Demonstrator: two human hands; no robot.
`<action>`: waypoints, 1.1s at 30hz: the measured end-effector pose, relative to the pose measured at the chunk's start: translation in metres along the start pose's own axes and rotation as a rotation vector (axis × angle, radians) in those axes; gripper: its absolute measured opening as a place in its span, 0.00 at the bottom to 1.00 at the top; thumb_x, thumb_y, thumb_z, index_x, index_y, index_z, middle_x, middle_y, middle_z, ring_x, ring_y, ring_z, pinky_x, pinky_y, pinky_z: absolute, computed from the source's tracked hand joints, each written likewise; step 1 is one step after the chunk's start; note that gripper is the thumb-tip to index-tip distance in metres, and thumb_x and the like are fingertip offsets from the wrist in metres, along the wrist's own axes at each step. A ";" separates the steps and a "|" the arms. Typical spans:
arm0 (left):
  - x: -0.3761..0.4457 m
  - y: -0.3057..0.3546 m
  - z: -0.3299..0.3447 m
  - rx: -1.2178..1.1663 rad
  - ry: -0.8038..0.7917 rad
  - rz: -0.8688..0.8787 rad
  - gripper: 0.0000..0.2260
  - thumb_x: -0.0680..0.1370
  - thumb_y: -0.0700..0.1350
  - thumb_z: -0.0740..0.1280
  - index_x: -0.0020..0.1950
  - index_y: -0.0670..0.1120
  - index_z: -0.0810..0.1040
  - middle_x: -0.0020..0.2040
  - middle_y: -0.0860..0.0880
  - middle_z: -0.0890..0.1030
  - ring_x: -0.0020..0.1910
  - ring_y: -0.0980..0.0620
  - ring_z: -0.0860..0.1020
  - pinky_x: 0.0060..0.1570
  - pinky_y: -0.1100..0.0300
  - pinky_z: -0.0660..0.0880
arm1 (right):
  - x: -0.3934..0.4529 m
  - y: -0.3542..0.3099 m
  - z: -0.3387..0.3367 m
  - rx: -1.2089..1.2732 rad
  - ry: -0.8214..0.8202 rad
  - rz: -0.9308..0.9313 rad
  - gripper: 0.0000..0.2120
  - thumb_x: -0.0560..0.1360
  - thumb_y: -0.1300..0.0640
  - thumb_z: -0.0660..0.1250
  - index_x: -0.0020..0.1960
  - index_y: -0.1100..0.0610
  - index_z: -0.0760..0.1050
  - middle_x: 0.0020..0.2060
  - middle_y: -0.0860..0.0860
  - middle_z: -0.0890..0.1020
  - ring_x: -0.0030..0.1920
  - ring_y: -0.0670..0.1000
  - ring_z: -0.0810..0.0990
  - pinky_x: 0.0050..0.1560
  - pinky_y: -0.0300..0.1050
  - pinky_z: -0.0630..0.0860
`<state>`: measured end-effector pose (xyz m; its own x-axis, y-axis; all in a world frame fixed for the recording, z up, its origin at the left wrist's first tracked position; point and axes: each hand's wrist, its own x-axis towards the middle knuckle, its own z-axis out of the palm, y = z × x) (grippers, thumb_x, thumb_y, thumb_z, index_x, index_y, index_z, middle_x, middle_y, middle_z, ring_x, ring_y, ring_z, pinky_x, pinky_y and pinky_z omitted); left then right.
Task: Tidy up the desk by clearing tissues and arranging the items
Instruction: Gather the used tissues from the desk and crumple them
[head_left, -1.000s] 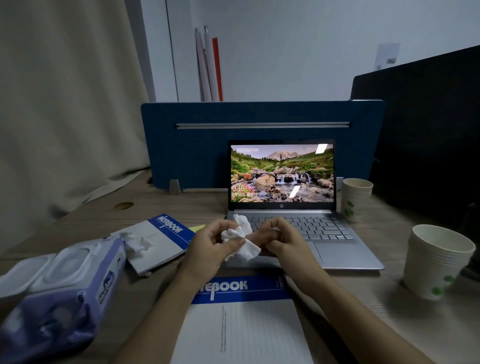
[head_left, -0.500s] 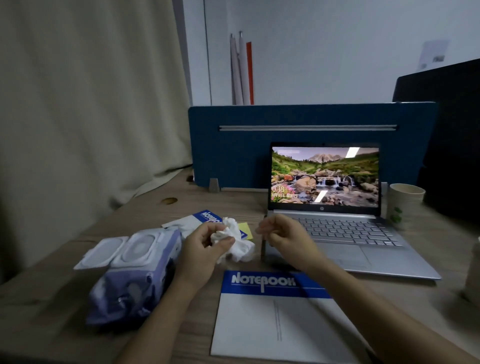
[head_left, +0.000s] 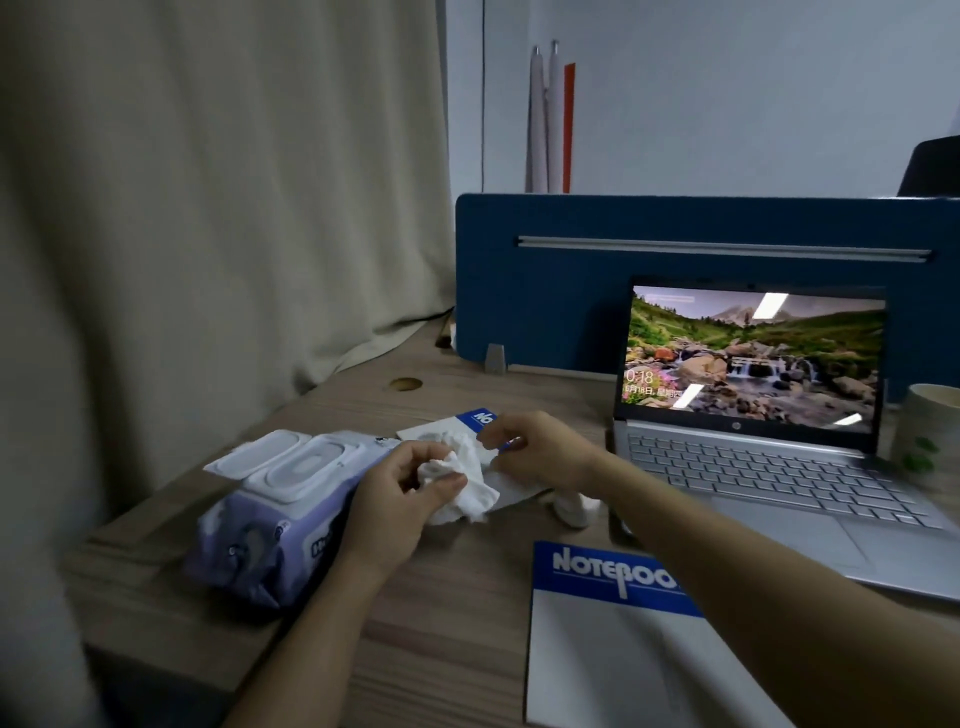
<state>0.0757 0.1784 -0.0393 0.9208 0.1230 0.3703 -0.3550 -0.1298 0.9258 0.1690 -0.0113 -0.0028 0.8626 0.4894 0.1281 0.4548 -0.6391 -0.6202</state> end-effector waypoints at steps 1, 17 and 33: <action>0.000 0.000 -0.004 -0.007 0.010 0.003 0.10 0.73 0.36 0.74 0.52 0.45 0.80 0.44 0.55 0.86 0.44 0.63 0.82 0.38 0.70 0.76 | 0.005 -0.001 0.006 -0.006 -0.019 -0.003 0.18 0.73 0.58 0.71 0.62 0.50 0.76 0.58 0.47 0.80 0.56 0.45 0.78 0.61 0.45 0.76; -0.004 -0.003 -0.013 -0.006 0.142 0.005 0.09 0.73 0.40 0.75 0.50 0.49 0.81 0.46 0.54 0.86 0.44 0.58 0.83 0.38 0.66 0.77 | 0.027 -0.004 0.030 -0.030 0.134 -0.003 0.18 0.74 0.61 0.69 0.62 0.49 0.74 0.58 0.47 0.74 0.53 0.46 0.76 0.47 0.32 0.72; 0.007 -0.010 -0.018 -0.028 0.189 -0.003 0.10 0.71 0.38 0.76 0.50 0.48 0.81 0.45 0.50 0.86 0.45 0.57 0.83 0.40 0.66 0.76 | 0.039 -0.003 0.031 -0.147 -0.027 -0.031 0.09 0.73 0.53 0.67 0.40 0.39 0.73 0.37 0.37 0.77 0.38 0.39 0.75 0.37 0.37 0.68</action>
<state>0.0827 0.1981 -0.0449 0.8760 0.3059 0.3729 -0.3593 -0.1018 0.9276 0.1946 0.0282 -0.0200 0.8423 0.5247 0.1235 0.5104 -0.7026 -0.4959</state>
